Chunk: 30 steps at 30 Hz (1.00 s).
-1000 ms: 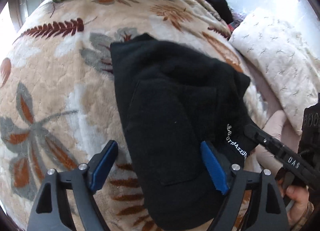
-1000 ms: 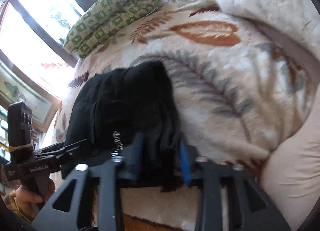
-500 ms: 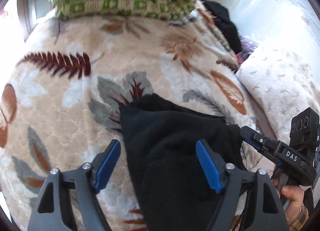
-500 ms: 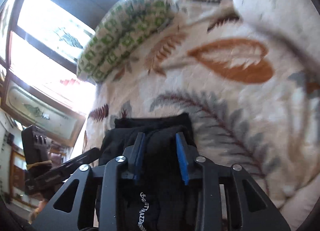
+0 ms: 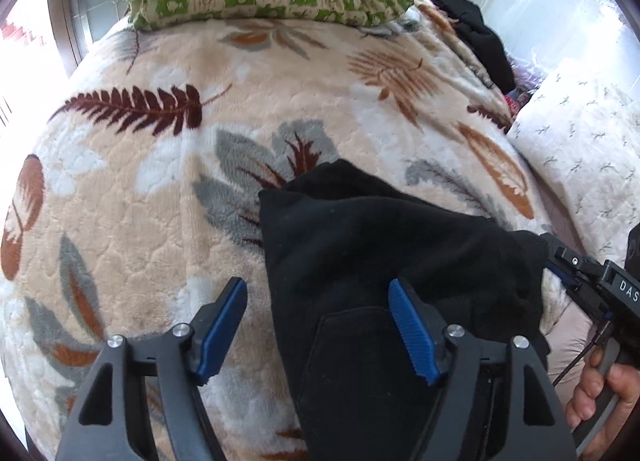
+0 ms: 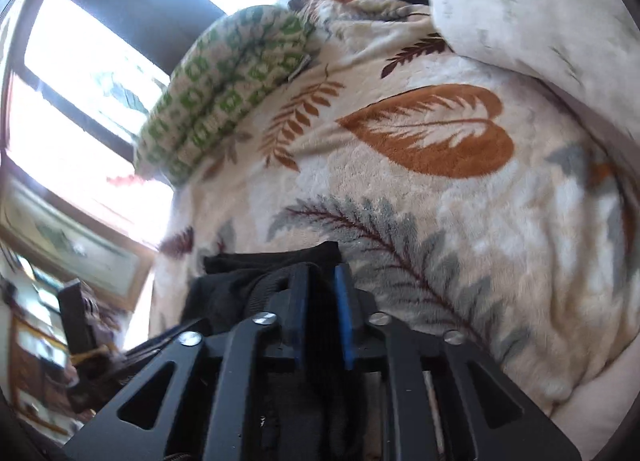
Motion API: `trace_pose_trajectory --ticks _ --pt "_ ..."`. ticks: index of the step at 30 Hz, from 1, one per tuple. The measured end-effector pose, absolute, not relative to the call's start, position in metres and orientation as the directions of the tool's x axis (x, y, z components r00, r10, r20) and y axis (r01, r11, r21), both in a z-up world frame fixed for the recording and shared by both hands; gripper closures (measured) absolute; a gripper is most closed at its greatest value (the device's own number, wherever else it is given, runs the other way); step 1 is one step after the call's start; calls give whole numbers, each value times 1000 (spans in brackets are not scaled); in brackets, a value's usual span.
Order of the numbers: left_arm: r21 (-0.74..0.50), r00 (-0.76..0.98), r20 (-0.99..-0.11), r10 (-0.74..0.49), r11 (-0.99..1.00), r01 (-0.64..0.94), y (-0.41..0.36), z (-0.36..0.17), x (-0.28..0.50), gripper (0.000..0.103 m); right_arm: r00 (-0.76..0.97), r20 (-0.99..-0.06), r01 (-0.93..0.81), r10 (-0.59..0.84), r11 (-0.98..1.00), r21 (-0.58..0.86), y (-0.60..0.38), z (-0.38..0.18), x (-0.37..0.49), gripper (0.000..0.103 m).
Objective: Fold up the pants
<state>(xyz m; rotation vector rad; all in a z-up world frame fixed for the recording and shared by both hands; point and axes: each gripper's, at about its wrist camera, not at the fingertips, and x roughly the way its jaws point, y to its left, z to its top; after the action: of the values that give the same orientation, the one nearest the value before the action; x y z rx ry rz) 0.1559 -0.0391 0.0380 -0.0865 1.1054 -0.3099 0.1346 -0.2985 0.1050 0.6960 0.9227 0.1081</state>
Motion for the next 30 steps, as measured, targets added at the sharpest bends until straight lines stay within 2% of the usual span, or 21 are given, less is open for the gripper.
trace_pose_trajectory --ticks 1,6,12,17,22,26,27,28,30 --pt "-225 422 -857 -296 952 210 -37 43 152 28 620 -689 199 376 774 602 -298 106 132 75" --pt "-191 479 -827 -294 949 252 -34 61 130 28 622 -672 176 402 765 620 -294 109 133 75" --pt "-116 453 -852 -262 939 324 -50 47 117 28 612 -671 158 418 767 622 -285 111 139 75" --pt "-152 421 -863 -279 938 311 -48 33 117 27 652 -674 204 346 777 596 -296 121 132 75" --pt "-160 424 -860 -283 940 303 -46 34 116 25 645 -623 164 443 716 679 -295 116 133 75" --pt "-131 442 -855 -272 937 324 -50 41 112 26 588 -641 134 492 723 678 -275 106 143 72" --pt "-126 446 -853 -271 936 328 -51 43 111 26 585 -646 121 490 734 668 -271 105 146 76" --pt "-118 453 -850 -267 936 331 -51 45 109 26 586 -655 114 477 752 650 -268 106 147 89" --pt "-108 465 -846 -261 937 331 -50 48 109 26 593 -686 94 421 810 579 -263 113 149 90"
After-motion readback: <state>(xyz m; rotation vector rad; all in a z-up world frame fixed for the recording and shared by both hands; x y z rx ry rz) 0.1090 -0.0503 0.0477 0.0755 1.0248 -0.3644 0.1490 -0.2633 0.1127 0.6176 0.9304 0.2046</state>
